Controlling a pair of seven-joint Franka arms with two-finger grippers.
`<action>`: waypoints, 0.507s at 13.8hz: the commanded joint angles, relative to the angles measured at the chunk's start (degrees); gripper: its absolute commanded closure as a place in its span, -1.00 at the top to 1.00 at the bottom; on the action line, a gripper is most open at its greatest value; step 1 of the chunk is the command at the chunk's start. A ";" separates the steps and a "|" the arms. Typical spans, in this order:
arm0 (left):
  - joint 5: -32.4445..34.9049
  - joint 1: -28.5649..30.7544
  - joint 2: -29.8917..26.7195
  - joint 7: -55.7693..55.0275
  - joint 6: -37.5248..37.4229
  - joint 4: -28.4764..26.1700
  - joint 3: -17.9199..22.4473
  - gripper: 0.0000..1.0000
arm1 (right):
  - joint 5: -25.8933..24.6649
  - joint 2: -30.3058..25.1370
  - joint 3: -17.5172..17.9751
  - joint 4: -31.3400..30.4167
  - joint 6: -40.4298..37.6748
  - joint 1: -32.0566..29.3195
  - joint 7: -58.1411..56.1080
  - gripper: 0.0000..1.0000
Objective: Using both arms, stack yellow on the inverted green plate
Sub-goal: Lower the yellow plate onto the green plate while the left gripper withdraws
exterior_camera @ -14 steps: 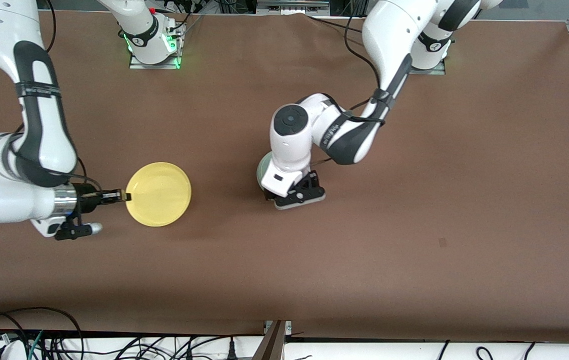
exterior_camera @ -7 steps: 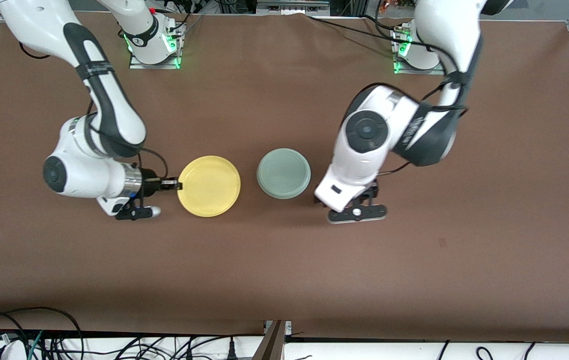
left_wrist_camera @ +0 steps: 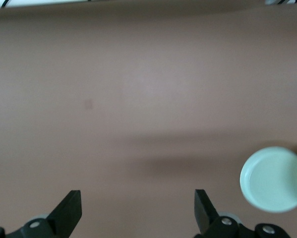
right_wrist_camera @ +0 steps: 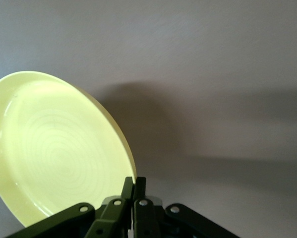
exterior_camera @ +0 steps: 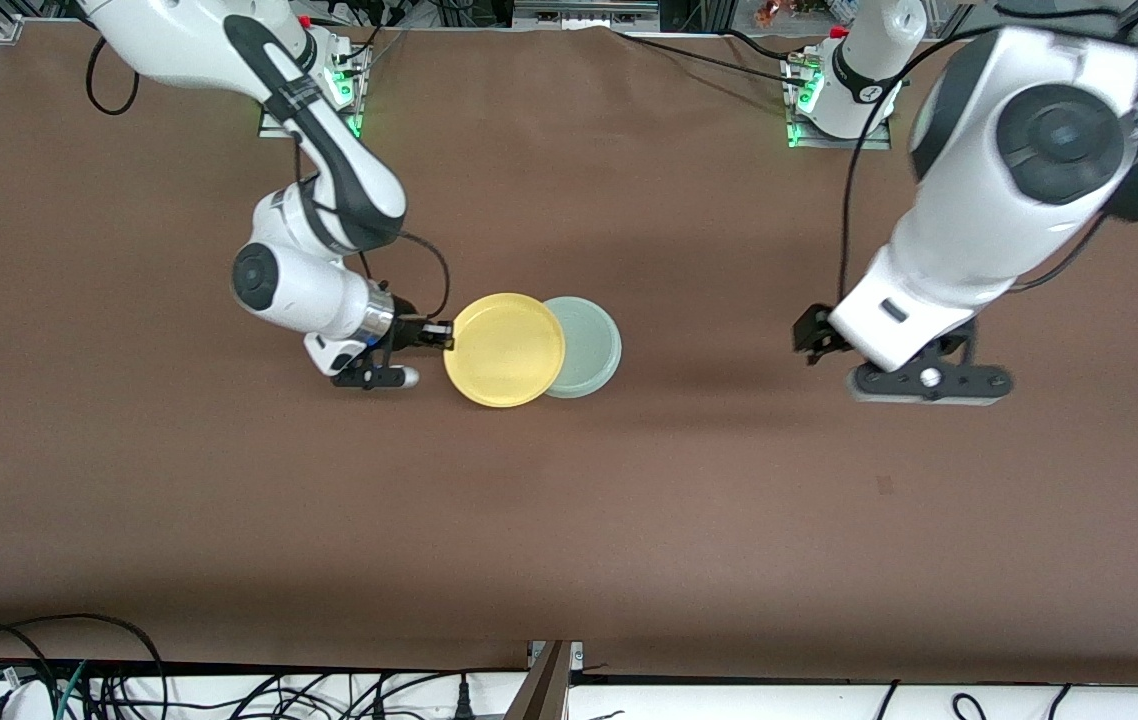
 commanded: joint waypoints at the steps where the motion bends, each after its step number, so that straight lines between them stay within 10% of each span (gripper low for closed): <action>1: -2.77 3.48 -6.50 7.01 -4.32 -3.01 -0.63 1.00 | 0.86 0.33 0.05 -1.36 3.87 3.73 4.13 -1.00; 7: -4.36 4.11 -18.10 18.65 -1.89 -20.73 9.38 1.00 | 0.95 5.42 0.05 -1.72 12.92 8.84 6.34 -1.00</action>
